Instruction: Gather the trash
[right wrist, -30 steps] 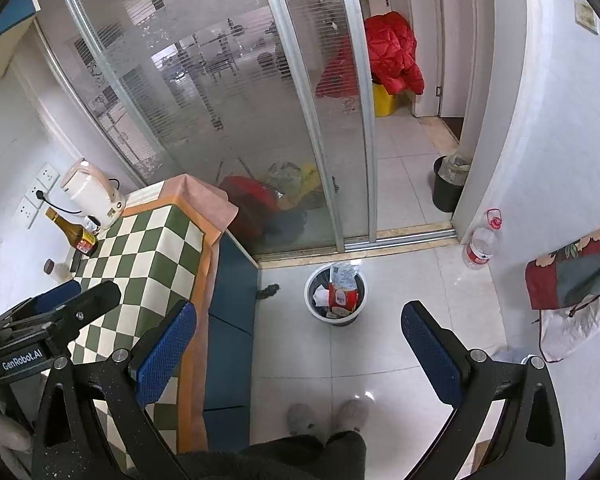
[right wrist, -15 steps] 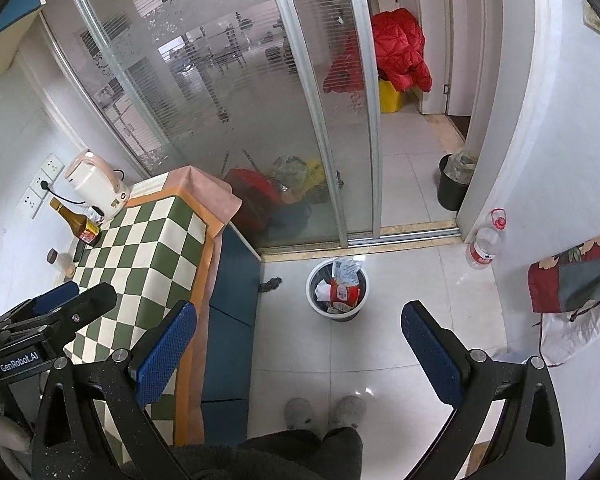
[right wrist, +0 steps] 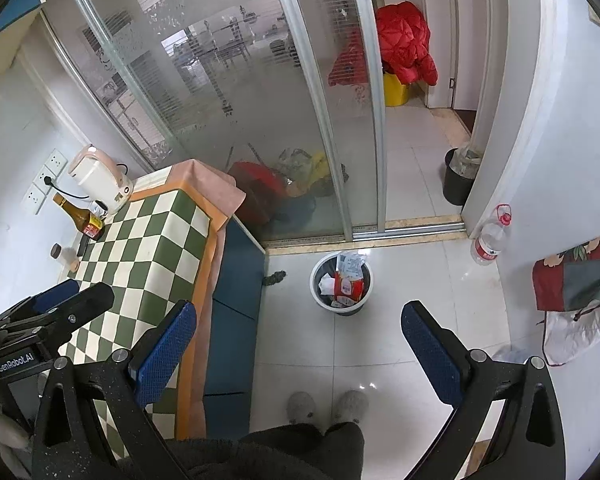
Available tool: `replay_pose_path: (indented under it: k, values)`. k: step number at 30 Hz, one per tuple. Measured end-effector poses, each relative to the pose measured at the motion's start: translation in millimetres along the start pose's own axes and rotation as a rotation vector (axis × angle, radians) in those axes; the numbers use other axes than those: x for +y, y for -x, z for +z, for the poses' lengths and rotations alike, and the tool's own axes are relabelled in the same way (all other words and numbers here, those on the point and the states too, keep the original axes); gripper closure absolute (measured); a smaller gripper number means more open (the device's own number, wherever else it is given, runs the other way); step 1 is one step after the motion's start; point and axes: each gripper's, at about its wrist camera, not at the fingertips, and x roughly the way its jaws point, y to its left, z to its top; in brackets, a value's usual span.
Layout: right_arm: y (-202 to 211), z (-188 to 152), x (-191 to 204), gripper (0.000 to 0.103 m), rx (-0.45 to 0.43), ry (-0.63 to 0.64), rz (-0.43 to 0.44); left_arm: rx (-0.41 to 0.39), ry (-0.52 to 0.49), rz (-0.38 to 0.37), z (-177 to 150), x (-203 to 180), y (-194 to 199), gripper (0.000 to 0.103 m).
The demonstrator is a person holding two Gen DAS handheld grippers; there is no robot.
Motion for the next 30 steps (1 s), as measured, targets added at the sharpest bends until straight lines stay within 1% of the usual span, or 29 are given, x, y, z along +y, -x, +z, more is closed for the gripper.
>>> replay_pose_path:
  k: [13, 30]
  values:
    - [-6, -3, 3, 0.0, 0.018, 0.007, 0.002, 0.022, 0.008, 0.014, -2, -6, -4, 0.0]
    - [-12, -2, 2, 0.0, 0.048, 0.017, 0.011, 0.044, 0.029, 0.001, -6, -4, -7, 0.0]
